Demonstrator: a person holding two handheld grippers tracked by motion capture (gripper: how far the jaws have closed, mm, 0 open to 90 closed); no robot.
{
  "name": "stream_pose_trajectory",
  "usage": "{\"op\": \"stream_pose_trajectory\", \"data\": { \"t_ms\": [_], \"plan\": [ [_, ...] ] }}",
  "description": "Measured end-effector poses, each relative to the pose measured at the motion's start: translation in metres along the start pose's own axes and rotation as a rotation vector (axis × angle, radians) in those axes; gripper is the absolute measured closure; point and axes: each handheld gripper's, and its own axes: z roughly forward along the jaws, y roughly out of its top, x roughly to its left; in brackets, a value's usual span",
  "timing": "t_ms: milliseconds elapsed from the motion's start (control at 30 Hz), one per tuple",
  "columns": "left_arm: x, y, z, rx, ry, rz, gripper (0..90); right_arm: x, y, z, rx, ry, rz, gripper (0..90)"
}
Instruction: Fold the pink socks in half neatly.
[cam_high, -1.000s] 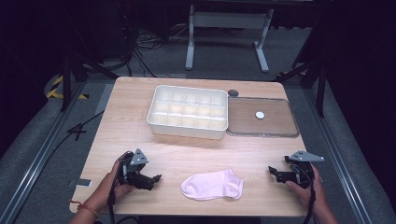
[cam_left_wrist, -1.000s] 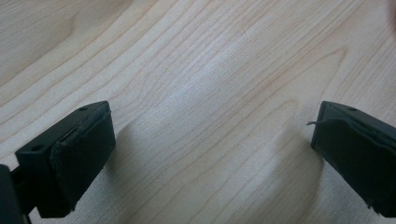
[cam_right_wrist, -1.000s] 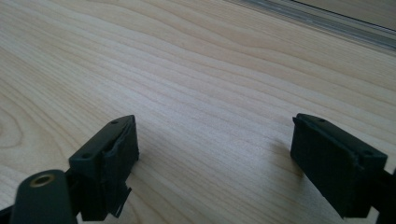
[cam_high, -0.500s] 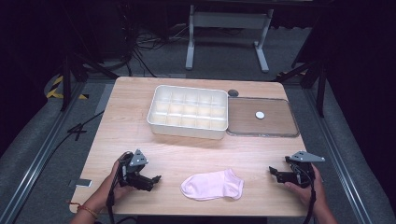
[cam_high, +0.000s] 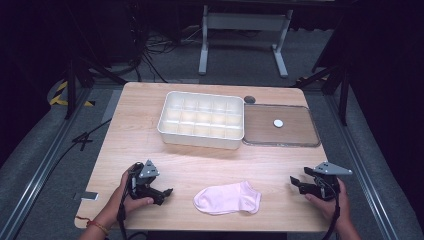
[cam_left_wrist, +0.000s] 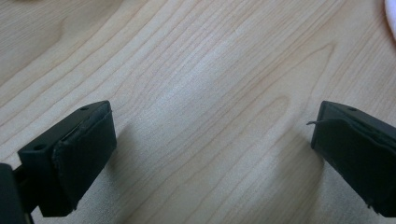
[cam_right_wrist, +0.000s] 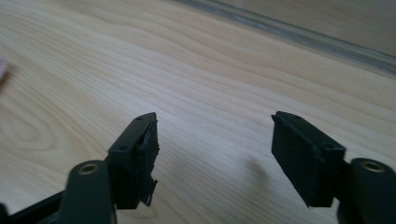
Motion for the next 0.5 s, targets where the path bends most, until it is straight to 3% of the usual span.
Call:
{"op": "stream_pose_trajectory", "data": {
  "t_ms": [133,500],
  "plan": [
    [0.0,0.0,0.0,0.0,0.001,-0.001,0.3,0.014,0.007,-0.007,-0.041,0.052,-0.042,40.8],
    [0.0,0.0,0.0,0.0,0.001,-0.001,0.3,0.051,0.02,-0.003,-0.043,0.168,-0.146,45.4]
  ]
}}
